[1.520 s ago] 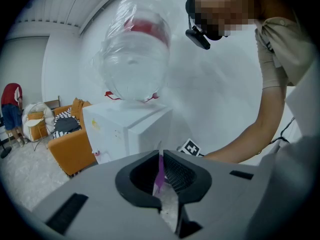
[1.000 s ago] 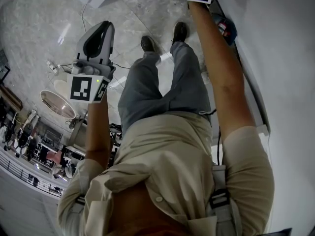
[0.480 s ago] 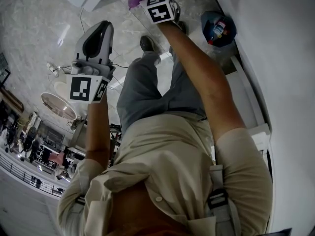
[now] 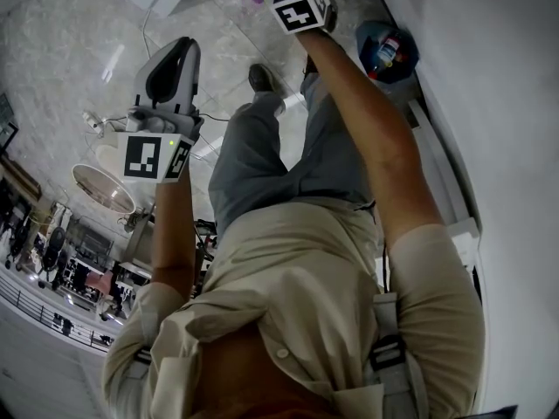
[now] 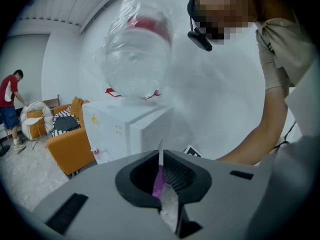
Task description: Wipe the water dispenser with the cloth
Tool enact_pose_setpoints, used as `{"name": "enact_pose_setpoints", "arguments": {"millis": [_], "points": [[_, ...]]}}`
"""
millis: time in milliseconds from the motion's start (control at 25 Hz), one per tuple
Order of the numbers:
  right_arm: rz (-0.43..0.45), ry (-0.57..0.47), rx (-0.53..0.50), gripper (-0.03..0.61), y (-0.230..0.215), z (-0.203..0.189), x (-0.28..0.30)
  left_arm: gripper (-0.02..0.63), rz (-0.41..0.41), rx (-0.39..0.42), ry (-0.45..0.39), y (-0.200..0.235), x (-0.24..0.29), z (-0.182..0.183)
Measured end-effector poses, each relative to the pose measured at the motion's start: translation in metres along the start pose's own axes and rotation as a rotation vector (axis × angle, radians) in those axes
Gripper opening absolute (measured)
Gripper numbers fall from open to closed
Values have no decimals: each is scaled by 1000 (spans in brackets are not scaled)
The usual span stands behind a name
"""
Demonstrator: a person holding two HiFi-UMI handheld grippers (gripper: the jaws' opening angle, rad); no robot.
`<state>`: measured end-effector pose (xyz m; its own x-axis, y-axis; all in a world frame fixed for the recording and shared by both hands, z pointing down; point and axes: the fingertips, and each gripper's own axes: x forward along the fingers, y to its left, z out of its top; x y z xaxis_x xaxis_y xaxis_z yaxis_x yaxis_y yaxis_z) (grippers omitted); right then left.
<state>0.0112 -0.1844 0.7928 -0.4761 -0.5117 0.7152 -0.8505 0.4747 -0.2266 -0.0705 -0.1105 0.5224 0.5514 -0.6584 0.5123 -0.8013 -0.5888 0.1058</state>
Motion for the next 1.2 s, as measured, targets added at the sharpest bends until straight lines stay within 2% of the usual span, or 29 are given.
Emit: {"name": "enact_pose_setpoints", "arguments": {"millis": [280, 440, 560, 720, 1040, 1200], "points": [[-344, -197, -65, 91, -117, 60, -66, 43, 12, -6, -11, 5, -10, 4], [-425, -316, -48, 91, -143, 103, -109, 43, 11, -1, -20, -1, -13, 13], [-419, -329, -29, 89, -139, 110, -118, 43, 9, 5, -27, -3, -13, 20], [-366, -306, 3, 86, -111, 105, -114, 43, 5, 8, -35, -4, -14, 31], [-192, -284, -1, 84, -13, 106, -115, 43, 7, 14, -39, -6, -18, 50], [-90, -283, -37, 84, 38, 107, -119, 43, 12, 16, -42, -6, -23, 56]]}}
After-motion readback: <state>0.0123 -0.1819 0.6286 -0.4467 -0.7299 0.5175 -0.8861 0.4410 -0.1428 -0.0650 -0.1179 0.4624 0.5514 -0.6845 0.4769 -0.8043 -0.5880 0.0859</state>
